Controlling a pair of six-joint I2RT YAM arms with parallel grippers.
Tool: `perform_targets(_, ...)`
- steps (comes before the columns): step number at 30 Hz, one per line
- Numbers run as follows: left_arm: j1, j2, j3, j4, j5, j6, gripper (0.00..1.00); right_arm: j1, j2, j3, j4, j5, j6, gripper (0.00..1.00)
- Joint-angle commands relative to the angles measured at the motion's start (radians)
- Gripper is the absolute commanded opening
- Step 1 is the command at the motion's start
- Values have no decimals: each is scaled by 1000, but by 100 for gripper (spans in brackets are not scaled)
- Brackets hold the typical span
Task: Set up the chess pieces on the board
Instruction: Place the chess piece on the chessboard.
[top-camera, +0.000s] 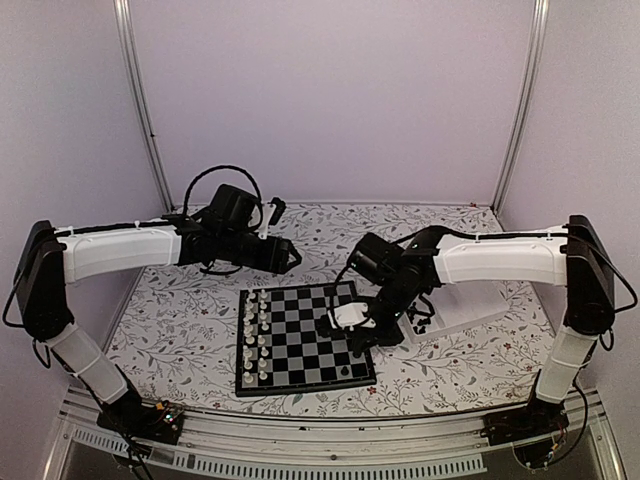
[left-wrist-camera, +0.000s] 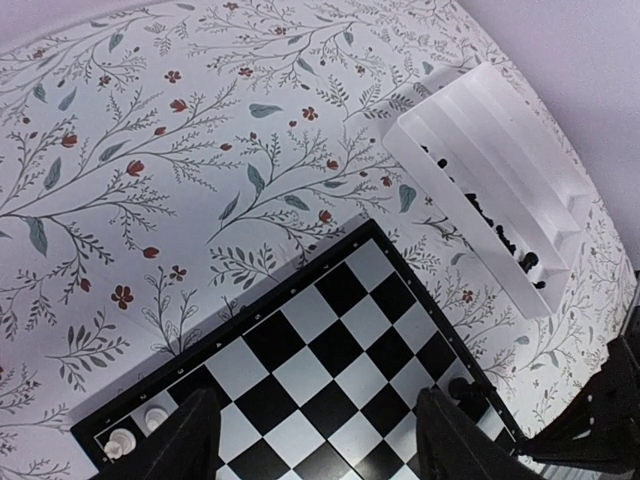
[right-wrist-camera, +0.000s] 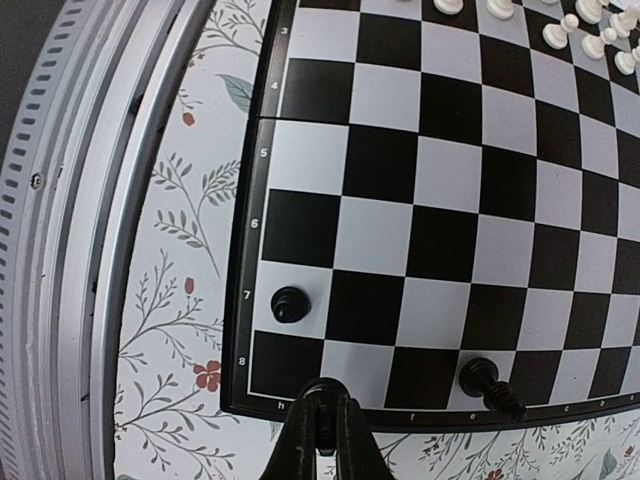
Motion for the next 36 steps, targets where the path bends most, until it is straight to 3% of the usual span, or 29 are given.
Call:
perform_targets(1,-12,-29,-8,5,-11,3,69,3,28,-6,62,26,24,0)
perform_targets(17,-13,-31,-8,-5,-15,0,69,2,109,-7,64,64,4,1)
perform_targets(29,-12,-23,-5,-3,-9,1,69,1,86,13,43,55,-4,20)
perform_targets(36,-12,-21,13,-11,-3,3,68,-61,16,167,-100,-66,-16,23)
